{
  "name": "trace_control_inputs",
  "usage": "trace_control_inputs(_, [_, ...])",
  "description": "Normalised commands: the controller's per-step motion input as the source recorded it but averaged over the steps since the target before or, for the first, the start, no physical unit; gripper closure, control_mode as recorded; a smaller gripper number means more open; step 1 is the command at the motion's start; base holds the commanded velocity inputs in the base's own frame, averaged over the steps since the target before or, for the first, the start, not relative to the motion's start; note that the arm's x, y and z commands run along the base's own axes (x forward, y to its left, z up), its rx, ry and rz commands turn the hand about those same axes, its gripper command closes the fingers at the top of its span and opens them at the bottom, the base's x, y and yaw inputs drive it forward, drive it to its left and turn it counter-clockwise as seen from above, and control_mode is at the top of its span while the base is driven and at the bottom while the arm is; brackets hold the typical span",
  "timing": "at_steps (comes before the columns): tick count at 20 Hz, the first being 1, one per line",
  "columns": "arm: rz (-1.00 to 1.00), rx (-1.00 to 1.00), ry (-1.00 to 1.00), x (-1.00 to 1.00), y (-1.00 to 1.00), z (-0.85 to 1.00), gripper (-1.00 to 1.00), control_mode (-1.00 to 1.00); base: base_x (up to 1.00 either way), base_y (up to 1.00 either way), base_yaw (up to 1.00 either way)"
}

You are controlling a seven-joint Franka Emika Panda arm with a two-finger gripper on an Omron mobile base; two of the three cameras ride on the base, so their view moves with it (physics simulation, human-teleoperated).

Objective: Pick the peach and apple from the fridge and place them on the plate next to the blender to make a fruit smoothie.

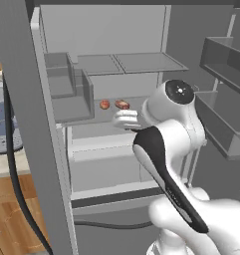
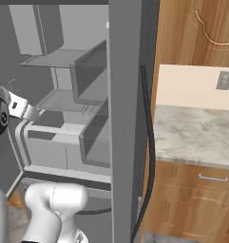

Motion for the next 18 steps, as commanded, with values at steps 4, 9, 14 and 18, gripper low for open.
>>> trace_control_inputs(4, [0.00,-0.02,-0.28,-0.18,0.00,0.07,1.00,-1.00,0.00,0.00,0.00])
trace_control_inputs(9, [0.02,0.00,0.00,-0.20,0.00,-0.01,1.00,1.00,-0.31,0.00,0.01])
trace_control_inputs(14, [0.00,0.00,0.00,0.00,0.00,0.00,1.00,1.00,-0.87,0.00,-0.05])
trace_control_inputs(18, [0.00,0.00,0.00,0.00,0.00,0.00,1.00,1.00,-0.95,0.00,-0.28])
